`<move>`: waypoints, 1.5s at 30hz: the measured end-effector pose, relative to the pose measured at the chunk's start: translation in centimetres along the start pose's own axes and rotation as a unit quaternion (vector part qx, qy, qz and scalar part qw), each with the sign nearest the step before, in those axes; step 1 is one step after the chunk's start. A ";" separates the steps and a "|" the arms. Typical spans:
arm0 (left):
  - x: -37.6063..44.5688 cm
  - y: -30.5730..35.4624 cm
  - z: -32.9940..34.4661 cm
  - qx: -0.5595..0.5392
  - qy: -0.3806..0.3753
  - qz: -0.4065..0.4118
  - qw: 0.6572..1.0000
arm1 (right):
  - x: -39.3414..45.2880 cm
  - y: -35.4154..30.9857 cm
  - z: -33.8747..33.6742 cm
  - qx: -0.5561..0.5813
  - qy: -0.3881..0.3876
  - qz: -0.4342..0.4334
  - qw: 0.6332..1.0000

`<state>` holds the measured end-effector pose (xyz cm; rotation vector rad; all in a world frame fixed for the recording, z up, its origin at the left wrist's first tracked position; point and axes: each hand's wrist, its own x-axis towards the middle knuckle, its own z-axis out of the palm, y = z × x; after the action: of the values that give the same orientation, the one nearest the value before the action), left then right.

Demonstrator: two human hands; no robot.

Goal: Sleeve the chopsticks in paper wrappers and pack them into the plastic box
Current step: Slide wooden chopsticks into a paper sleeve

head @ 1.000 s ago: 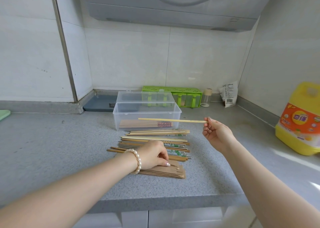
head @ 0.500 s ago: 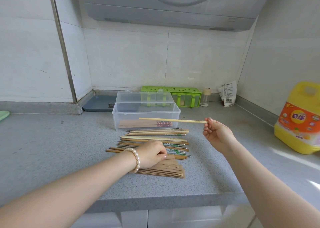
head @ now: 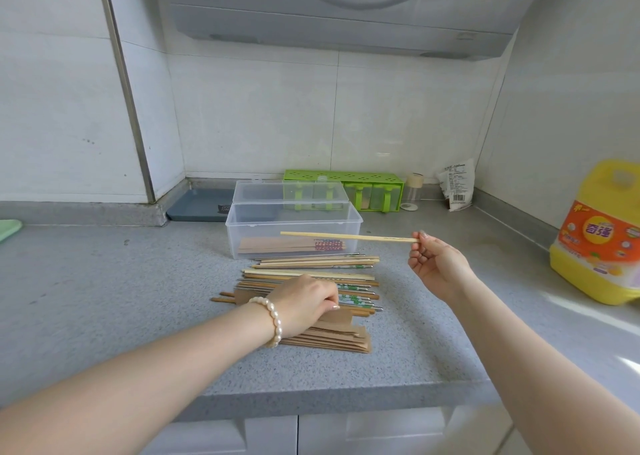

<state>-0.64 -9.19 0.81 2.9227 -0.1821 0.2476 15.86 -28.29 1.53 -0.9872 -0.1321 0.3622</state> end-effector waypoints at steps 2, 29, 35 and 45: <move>-0.1 -0.1 -0.1 0.019 0.009 -0.005 1.000 | 0.0 0.0 0.0 0.000 0.003 -0.001 1.000; 0.2 -2.7 -6.6 -0.378 0.112 -0.175 0.902 | 0.2 -1.0 -0.4 0.082 0.044 0.008 0.996; -0.4 -3.0 -6.7 -0.445 0.051 -0.152 0.881 | 0.1 -1.1 -0.1 0.078 0.032 0.004 0.996; -0.9 -3.2 -6.7 -0.406 0.017 -0.153 0.901 | -0.4 -1.4 0.4 0.048 0.003 -0.015 0.999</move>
<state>-2.06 -4.61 6.57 2.0697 0.1524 0.1254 15.70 -28.84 2.91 -0.8906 -0.1215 0.3355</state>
